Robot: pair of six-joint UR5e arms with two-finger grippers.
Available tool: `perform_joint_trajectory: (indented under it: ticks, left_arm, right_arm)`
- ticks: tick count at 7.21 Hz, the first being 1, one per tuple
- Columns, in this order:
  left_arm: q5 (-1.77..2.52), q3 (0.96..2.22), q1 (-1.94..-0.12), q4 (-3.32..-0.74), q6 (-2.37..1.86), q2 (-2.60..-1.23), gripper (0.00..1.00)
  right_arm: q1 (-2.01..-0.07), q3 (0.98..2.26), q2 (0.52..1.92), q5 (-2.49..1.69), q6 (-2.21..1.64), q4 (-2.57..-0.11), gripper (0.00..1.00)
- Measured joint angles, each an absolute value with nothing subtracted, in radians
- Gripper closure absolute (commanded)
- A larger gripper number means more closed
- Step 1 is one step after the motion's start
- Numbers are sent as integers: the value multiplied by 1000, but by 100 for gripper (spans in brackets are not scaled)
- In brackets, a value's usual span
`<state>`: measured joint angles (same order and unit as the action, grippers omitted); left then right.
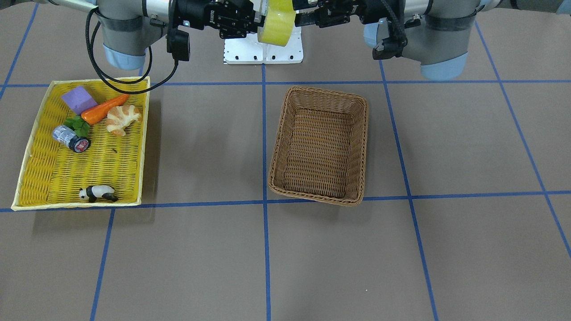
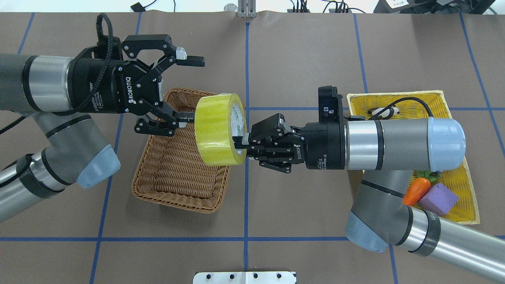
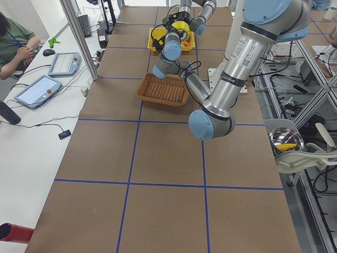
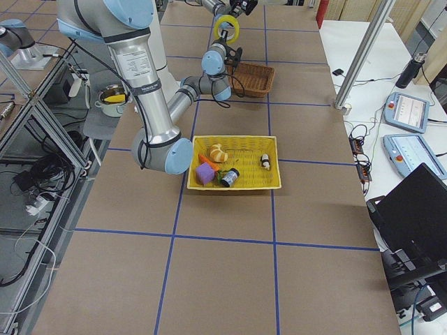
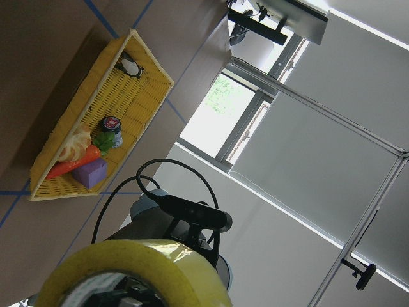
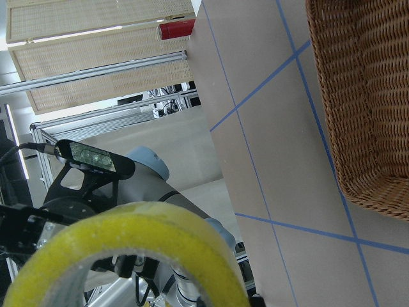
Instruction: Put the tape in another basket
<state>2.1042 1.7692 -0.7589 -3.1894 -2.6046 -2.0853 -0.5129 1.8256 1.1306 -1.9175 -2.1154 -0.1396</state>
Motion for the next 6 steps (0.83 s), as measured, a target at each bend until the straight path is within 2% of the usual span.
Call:
perform_joint_trajectory:
  ticks: [3,5,6]
  left_arm:
    - [2102,1776,-750,-3188,-2603,-2085,6]
    - [2098,1775,-733,-3189,-2601,-2085,14]
    - [2097,1775,-728,-3190,-2600,-2085,21]
  right_arm:
    - [-512,1825,1131,-1918,-2115,-140,100]
    - [-512,1825,1131,-1918,-2114,-140,100]
    - [-512,1825,1131,-1918,-2113,-140,100]
